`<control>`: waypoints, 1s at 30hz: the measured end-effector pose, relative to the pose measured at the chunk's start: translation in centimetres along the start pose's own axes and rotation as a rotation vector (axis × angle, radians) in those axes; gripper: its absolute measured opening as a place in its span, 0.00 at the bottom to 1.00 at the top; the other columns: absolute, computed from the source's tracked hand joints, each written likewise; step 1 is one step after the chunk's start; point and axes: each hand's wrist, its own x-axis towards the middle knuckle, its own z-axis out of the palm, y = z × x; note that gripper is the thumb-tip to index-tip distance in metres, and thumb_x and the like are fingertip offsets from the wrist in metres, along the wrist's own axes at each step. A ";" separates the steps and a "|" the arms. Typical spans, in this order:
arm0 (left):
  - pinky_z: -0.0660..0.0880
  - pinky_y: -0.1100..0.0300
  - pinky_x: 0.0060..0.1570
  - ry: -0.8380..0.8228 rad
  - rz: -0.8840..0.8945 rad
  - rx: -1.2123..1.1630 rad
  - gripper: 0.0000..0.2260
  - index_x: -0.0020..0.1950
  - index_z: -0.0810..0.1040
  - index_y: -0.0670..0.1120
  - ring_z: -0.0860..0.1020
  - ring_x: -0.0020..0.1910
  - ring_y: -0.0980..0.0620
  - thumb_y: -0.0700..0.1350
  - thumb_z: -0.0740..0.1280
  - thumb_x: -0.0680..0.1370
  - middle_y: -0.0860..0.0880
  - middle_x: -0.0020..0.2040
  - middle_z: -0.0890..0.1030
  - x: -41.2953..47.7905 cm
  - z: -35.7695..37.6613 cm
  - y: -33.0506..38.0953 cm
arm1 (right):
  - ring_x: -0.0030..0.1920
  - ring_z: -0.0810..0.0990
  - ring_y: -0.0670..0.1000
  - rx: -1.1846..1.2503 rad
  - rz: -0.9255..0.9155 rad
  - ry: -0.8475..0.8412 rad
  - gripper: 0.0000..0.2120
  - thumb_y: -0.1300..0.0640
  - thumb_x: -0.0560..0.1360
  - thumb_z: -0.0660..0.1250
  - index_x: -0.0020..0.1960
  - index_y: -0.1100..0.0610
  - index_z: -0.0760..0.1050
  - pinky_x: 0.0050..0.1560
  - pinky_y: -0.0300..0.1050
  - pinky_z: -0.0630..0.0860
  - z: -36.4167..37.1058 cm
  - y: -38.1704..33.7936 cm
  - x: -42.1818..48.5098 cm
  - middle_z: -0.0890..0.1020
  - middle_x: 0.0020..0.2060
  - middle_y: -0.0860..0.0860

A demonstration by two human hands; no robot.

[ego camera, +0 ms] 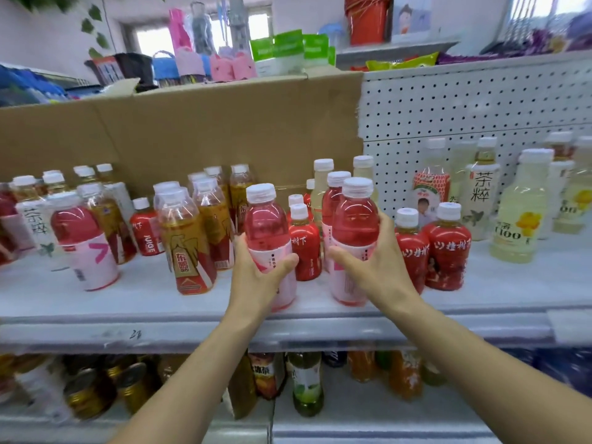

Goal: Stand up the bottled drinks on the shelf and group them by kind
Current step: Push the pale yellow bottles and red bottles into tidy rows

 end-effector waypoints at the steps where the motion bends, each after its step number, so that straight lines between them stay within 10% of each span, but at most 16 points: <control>1: 0.73 0.61 0.57 -0.005 0.016 -0.010 0.31 0.69 0.66 0.51 0.76 0.59 0.59 0.49 0.77 0.71 0.53 0.61 0.77 -0.5 0.0 0.3 | 0.50 0.74 0.25 0.015 -0.009 -0.001 0.37 0.55 0.69 0.78 0.71 0.48 0.60 0.47 0.22 0.69 -0.4 -0.3 -0.4 0.75 0.53 0.36; 8: 0.75 0.74 0.46 -0.018 0.133 -0.122 0.31 0.66 0.65 0.54 0.77 0.52 0.69 0.53 0.75 0.68 0.61 0.53 0.78 -5.3 1.8 5.3 | 0.55 0.77 0.31 0.063 -0.081 0.006 0.37 0.49 0.68 0.78 0.70 0.49 0.63 0.54 0.29 0.73 -5.6 -2.2 -3.4 0.77 0.57 0.40; 19: 0.79 0.56 0.56 -0.189 0.087 -0.342 0.34 0.72 0.66 0.55 0.81 0.57 0.57 0.49 0.76 0.69 0.55 0.59 0.82 -15.1 15.3 12.3 | 0.51 0.81 0.36 0.090 -0.066 -0.005 0.33 0.56 0.69 0.78 0.68 0.49 0.66 0.48 0.27 0.75 -22.5 0.2 -9.0 0.80 0.54 0.42; 30: 0.80 0.61 0.43 -0.274 -0.049 -0.450 0.29 0.65 0.71 0.54 0.83 0.48 0.55 0.50 0.76 0.66 0.51 0.51 0.84 -21.2 28.6 16.8 | 0.44 0.84 0.44 0.071 0.009 0.050 0.28 0.58 0.69 0.78 0.64 0.51 0.68 0.41 0.35 0.79 -37.8 4.1 -10.9 0.82 0.48 0.47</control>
